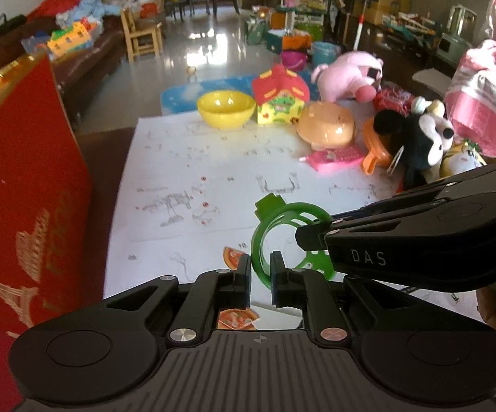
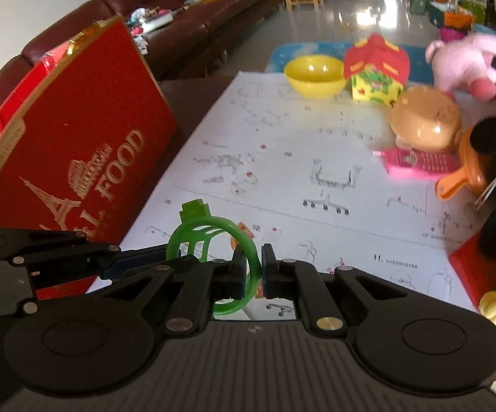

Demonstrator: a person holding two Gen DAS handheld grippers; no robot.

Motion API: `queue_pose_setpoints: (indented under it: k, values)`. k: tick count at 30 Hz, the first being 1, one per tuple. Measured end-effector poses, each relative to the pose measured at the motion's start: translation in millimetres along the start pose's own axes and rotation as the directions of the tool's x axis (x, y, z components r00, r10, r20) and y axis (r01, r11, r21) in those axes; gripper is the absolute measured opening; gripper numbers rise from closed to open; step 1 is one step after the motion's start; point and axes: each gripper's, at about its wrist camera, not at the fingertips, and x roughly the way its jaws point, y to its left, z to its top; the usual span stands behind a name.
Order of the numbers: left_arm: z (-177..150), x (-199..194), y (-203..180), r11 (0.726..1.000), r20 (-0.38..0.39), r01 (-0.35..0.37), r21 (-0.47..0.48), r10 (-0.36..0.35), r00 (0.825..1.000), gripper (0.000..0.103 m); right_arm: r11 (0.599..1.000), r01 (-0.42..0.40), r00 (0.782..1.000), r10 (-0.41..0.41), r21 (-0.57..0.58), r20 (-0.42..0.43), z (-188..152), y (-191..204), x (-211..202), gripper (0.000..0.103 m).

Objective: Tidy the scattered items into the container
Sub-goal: 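Carry the green cage ball with both tools over the red FOOD box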

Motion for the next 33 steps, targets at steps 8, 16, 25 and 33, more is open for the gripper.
queue_pose_setpoints:
  k: [8,16,25,33]
  values:
    - [18,-45,30,0.997,0.061,-0.062,-0.055,0.065,0.996,0.005,0.996,-0.036,0.998,0.04,-0.084,0.049,26,37,-20,0.01]
    - [29,-108,90,0.972,0.139,-0.126,-0.2,0.155,0.978,0.006,0.973,-0.128,0.984,0.149,-0.193,0.099,69,107,-39,0.011]
    - [18,-169,173,0.899,0.185,-0.219,-0.379,0.306,0.934,0.007,0.91,-0.258,0.946,0.307,-0.323,0.109,109,199,-31,0.012]
    - [8,-176,221,0.828,0.137,-0.275,-0.488,0.385,0.913,0.008,0.866,-0.314,0.932,0.36,-0.39,0.05,121,256,-7,0.014]
